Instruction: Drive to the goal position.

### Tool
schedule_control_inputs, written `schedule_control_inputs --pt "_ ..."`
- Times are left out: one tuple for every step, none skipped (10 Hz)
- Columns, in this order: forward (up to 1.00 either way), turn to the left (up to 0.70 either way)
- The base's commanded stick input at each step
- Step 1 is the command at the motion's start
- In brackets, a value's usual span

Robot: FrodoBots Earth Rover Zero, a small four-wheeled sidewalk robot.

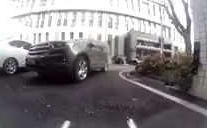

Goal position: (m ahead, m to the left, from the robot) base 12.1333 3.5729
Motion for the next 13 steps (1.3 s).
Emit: schedule_control_inputs --pt "0.70 -0.13" --pt "0.70 -0.09" --pt "0.70 0.00" --pt "0.70 0.00" --pt "0.70 -0.03" --pt "0.70 -0.13" --pt "0.70 -0.14" --pt "0.70 -0.14" --pt "0.70 -0.14" --pt "0.70 -0.14" --pt "0.70 -0.14" --pt "0.70 -0.14" --pt "0.70 -0.14"
